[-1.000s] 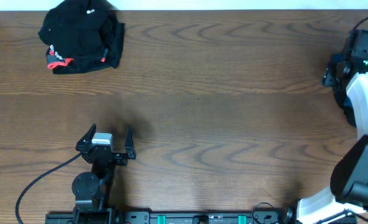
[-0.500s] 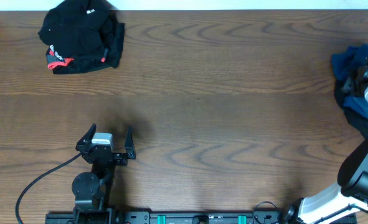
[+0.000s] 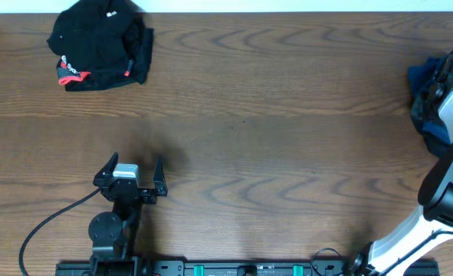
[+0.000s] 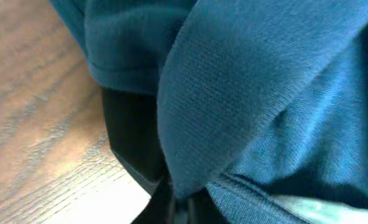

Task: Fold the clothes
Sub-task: 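Grasp the teal shirt with the right gripper and drag it to center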

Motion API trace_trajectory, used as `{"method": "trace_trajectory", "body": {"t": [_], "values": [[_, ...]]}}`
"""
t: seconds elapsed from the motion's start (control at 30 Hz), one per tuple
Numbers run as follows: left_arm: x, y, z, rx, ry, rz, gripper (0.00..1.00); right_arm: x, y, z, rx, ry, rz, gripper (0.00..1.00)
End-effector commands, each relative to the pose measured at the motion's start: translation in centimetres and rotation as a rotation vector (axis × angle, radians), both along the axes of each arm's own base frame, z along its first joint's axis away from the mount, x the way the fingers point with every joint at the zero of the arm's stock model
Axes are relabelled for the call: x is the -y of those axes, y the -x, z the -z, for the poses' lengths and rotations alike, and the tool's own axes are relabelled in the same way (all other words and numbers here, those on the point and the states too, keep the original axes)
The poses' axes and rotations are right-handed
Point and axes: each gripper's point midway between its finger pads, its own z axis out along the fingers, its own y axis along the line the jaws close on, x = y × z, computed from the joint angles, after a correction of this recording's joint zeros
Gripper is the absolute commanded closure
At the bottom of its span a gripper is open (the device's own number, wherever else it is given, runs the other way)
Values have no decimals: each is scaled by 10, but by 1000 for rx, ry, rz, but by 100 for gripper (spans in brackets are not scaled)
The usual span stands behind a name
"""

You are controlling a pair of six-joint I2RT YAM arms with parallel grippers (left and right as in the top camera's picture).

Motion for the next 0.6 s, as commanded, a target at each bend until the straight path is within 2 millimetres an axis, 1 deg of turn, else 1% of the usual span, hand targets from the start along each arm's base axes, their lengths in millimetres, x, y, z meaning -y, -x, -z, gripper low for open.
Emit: {"method": "trace_trajectory", "body": {"t": [0.0,0.03,0.1,0.17,0.27,0.37,0.4,0.43,0.5,0.57], "values": [[1,1,16,-49,-5,6,2,2,-2,-8,34,-5,33,99],[1,1,16,-49,-5,6,2,2,-3,-15,53,-5,42,99],[1,1,16,-49,-5,6,2,2,-6,-34,107,1,61,99],[1,1,16,-49,-5,6,2,-2,-11,-62,186,-9,55,99],[1,1,16,-49,-5,6,2,-17,-18,-122,352,-34,12,99],[1,1,16,-49,-5,6,2,-31,-16,-191,529,-27,-30,99],[1,1,16,-49,-5,6,2,-37,-11,-219,601,-18,-38,99],[1,1,16,-49,-5,6,2,-41,-6,-239,649,-7,-42,99],[1,1,16,-49,-5,6,2,-51,7,-277,741,19,-51,99],[0,1,16,-49,-5,6,2,-64,20,-310,820,37,-73,99]]}}
